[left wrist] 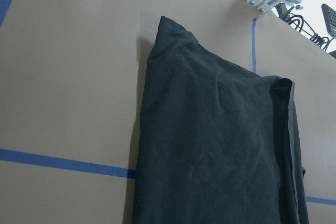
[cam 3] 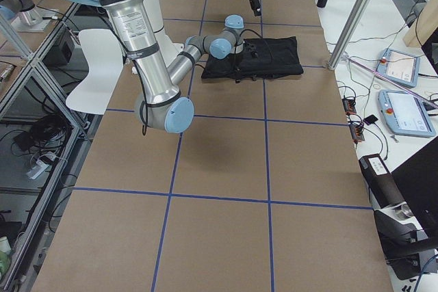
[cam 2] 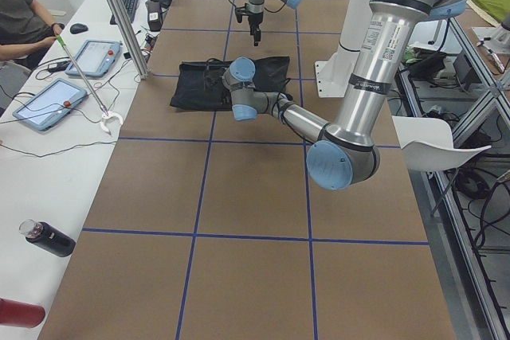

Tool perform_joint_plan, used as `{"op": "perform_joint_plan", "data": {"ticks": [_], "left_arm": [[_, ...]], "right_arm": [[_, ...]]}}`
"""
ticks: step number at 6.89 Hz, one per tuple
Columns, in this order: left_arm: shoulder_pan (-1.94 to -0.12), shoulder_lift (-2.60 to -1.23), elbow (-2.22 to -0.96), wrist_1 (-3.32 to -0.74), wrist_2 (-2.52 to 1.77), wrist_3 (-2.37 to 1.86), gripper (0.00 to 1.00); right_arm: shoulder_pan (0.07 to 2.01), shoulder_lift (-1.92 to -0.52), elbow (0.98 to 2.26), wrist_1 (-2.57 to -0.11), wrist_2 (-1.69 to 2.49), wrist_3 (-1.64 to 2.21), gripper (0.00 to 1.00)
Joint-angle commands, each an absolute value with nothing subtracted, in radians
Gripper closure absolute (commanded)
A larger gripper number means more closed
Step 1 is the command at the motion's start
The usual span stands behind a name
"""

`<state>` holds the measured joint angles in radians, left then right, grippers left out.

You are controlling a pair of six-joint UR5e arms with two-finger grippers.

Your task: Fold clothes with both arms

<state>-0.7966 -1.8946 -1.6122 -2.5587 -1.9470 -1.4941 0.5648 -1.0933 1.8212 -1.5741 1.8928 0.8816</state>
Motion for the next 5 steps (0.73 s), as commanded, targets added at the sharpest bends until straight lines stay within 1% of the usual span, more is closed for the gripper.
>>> {"op": "perform_joint_plan", "data": {"ticks": [1,2,3,4,5], "left_arm": [[-0.801,-1.896,-1.617,-2.559,-1.96,-1.494,0.0],[-0.802,-1.894,-1.617,-2.559,-1.962,-1.494,0.0],[-0.802,-1.894,-1.617,-2.559,-1.96,-1.494,0.0],[-0.802,-1.896,-1.615,-2.559,-1.962,-1.494,0.0],[-0.802,-1.896,-1.617,-2.559,-1.96,-1.494,0.0]], "right_arm": [[0.467,-1.089,1.871,-1.571,1.893,0.964,0.01],[0.442,-1.089,1.887,-1.571,1.902,0.977,0.02],[0.425,-1.091,1.887,-1.571,1.908,0.986,0.17],[0.414,-1.091,1.884,-1.572,1.911,0.992,0.23],[0.391,-1.091,1.878,-1.572,1.908,0.994,0.23]]}}
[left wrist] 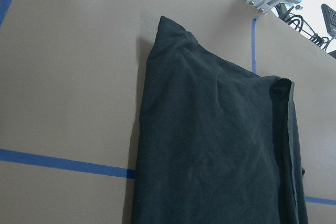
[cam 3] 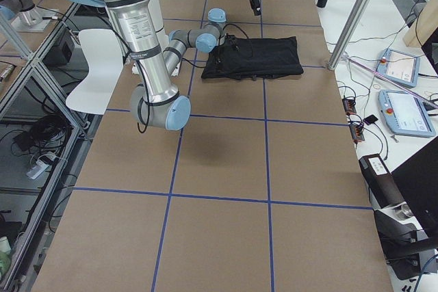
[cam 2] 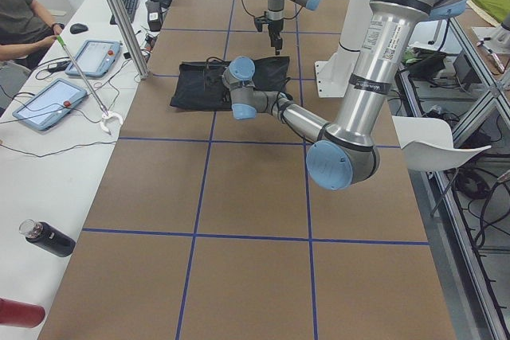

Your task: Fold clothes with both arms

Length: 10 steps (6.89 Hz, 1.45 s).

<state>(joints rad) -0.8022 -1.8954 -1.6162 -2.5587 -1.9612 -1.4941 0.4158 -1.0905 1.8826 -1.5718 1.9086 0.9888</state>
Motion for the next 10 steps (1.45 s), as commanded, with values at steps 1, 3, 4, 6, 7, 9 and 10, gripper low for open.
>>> {"op": "perform_joint_plan", "data": {"ticks": [1,3,4,6,7,9,10], "left_arm": [[-0.801,-1.896,-1.617,-2.559,-1.96,-1.494,0.0],[-0.801,-1.898,-1.617,-2.559,-1.962,-1.494,0.0],[-0.802,-1.898,-1.617,-2.559,-1.962,-1.494,0.0],[-0.802,-1.894,-1.614,-2.559,-1.962,-1.494,0.0],[-0.802,-1.896,-1.614,-2.559,-1.962,-1.494,0.0],[-0.802,-1.894,-1.614,-2.559,-1.96,-1.494,0.0],[-0.802,-1.894,-1.614,-2.559,-1.96,-1.494,0.0]], "right_arm": [[0.388,-1.089,1.859,-1.571,1.908,0.993,0.23],[0.383,-1.089,1.819,-1.571,1.907,0.991,0.27],[0.383,-1.089,1.813,-1.571,1.907,0.991,0.42],[0.383,-1.086,1.809,-1.571,1.907,0.991,0.61],[0.383,-1.085,1.807,-1.553,1.907,0.992,0.68],[0.385,-1.086,1.81,-1.549,1.908,0.991,0.73],[0.387,-1.086,1.815,-1.549,1.908,0.991,0.89]]}}
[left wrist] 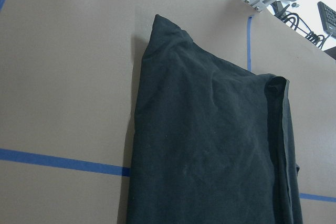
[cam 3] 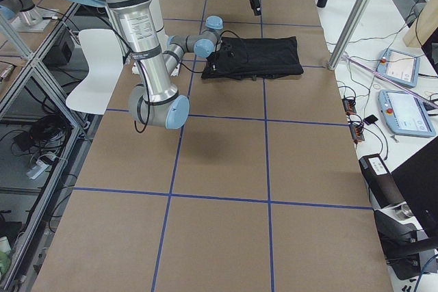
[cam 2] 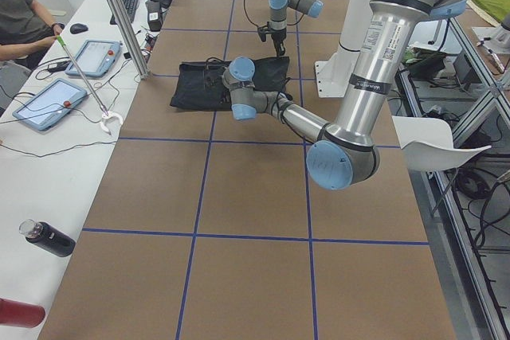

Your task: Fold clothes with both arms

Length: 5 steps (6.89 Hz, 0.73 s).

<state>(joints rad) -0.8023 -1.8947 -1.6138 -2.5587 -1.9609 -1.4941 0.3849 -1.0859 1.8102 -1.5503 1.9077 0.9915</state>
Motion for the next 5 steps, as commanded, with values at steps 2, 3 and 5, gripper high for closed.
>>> {"op": "perform_joint_plan", "data": {"ticks": [2,3,5], "left_arm": [[-0.802,-1.894,-1.612,-2.559,-1.96,-1.494,0.0],[-0.802,-1.894,-1.611,-2.559,-1.96,-1.494,0.0],[-0.802,-1.894,-1.609,-2.559,-1.96,-1.494,0.0]], "right_arm": [[0.397,-1.088,1.83,-1.549,1.914,0.988,1.0],[0.403,-1.094,1.85,-1.551,1.916,0.989,1.0],[0.445,-1.107,1.87,-1.551,1.997,0.989,1.0]]}}
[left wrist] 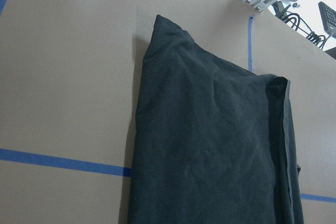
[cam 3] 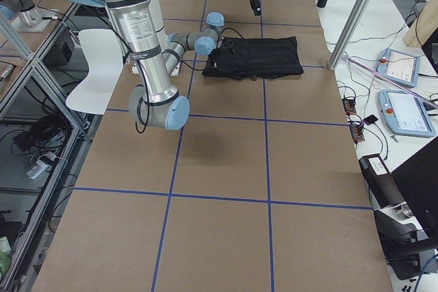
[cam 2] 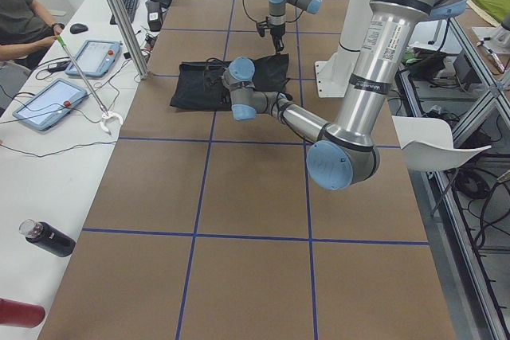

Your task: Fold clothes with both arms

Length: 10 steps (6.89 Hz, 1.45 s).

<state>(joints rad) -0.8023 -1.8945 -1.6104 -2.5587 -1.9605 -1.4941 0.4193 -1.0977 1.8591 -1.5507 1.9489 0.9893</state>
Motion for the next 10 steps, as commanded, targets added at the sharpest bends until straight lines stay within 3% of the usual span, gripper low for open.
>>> {"op": "perform_joint_plan", "data": {"ticks": [1,6,8,10], "left_arm": [[-0.802,-1.894,-1.609,-2.559,-1.96,-1.494,0.0],[-0.804,-1.899,-1.591,-2.559,-1.96,-1.493,0.0],[-0.805,-1.902,-1.591,-2.559,-1.959,-1.493,0.0],[-0.81,-1.905,-1.585,-2.559,-1.96,-1.493,0.0]], "right_arm": [[0.442,-1.158,1.888,-1.549,1.996,0.991,1.0],[0.338,-1.21,1.911,-1.548,2.008,1.243,1.0],[0.347,-1.204,1.91,-1.546,1.987,1.23,0.0],[0.396,-1.194,1.907,-1.528,1.965,1.224,0.0]]}}
